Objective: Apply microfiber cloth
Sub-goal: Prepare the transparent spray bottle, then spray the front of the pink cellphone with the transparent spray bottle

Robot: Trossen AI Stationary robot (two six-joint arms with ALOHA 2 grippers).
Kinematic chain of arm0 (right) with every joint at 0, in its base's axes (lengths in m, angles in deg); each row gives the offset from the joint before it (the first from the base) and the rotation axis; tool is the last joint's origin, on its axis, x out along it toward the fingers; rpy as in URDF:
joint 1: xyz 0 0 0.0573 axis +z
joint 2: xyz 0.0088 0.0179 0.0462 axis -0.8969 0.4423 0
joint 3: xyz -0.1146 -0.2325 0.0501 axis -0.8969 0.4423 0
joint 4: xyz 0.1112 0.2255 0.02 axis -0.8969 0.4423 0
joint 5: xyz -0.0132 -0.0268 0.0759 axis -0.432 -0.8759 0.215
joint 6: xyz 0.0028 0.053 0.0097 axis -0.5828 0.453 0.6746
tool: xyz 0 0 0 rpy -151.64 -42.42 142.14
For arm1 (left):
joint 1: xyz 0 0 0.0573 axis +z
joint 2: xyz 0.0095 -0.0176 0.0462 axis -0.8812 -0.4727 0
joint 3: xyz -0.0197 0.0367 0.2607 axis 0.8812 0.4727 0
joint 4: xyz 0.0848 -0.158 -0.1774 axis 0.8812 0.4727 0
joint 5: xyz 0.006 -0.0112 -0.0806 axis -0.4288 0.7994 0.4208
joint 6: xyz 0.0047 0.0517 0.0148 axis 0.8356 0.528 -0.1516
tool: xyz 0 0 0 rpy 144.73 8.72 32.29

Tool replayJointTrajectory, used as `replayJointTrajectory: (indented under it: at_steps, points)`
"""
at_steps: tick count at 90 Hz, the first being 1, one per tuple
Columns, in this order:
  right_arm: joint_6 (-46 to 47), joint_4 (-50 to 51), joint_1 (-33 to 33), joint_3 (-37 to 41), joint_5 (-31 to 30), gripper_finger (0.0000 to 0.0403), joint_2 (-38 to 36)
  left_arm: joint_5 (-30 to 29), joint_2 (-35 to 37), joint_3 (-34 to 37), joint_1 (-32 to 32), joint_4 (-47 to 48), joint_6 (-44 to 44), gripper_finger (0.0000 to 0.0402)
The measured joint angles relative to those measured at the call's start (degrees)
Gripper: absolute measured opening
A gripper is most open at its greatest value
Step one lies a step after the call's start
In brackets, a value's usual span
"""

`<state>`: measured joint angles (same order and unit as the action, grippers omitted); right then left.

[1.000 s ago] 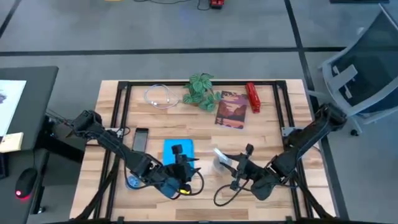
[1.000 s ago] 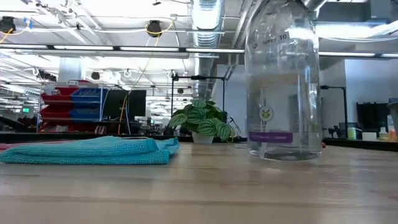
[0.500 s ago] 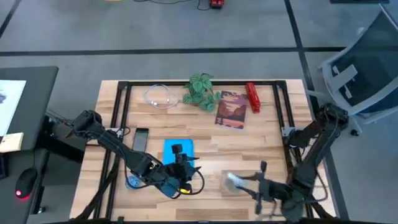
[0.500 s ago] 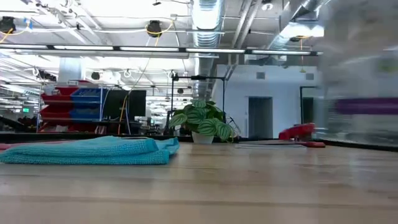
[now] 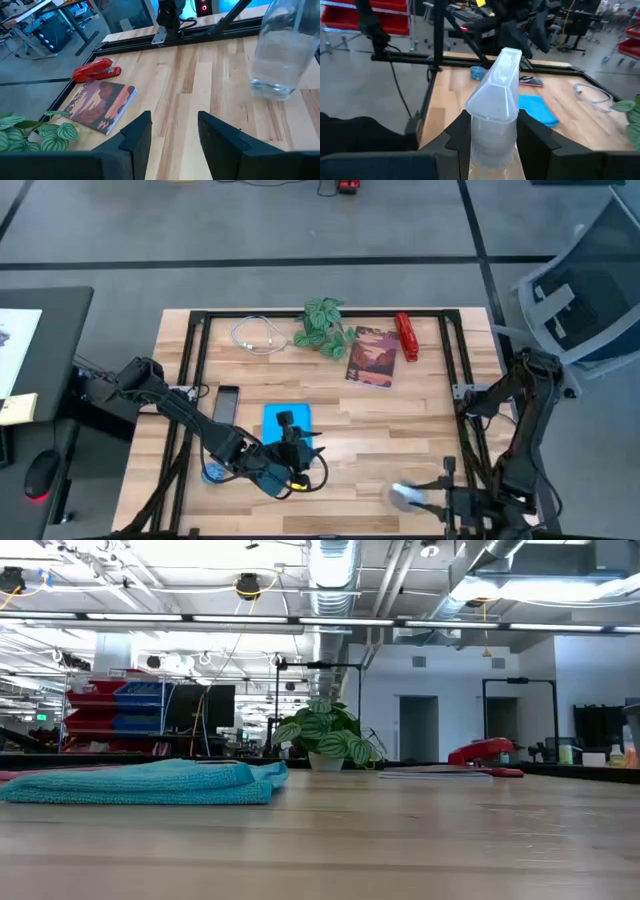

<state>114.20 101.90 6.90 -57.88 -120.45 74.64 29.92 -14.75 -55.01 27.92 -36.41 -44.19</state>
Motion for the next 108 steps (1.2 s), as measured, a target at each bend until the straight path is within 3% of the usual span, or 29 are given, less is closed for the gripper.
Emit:
replayJointTrajectory:
  at_steps: [14,35,53,65,80,93,108]
  points:
    - [6.4,4.0,-1.5,0.0,1.0,0.0106,0.0,0.0,0.0,0.0,0.0,-0.1,0.0,0.0136]
    - [6.5,4.9,-2.9,0.0,3.5,0.0201,-0.2,0.1,0.0,0.0,0.1,-0.3,-0.3,0.0136]
    - [4.0,4.4,-2.8,0.0,3.8,0.022,-1.5,0.1,0.0,0.0,0.1,-0.6,-1.0,0.0136]
    - [-1.9,2.1,-2.8,0.0,4.0,0.0221,-3.4,-0.7,0.0,0.0,0.1,-0.8,-1.7,0.0136]
    - [-17.2,-1.6,-5.4,0.0,5.0,0.0212,-9.2,-5.6,0.0,0.0,1.7,-0.6,-3.6,0.0136]
    - [-25.3,-3.2,-12.4,0.0,13.9,0.0191,-16.1,-4.6,0.1,-0.1,3.7,4.5,-10.8,0.0136]
    - [-27.0,-1.6,-26.3,-0.1,33.5,0.0168,-19.2,-0.2,2.9,-0.1,7.1,26.3,-28.0,0.0136]
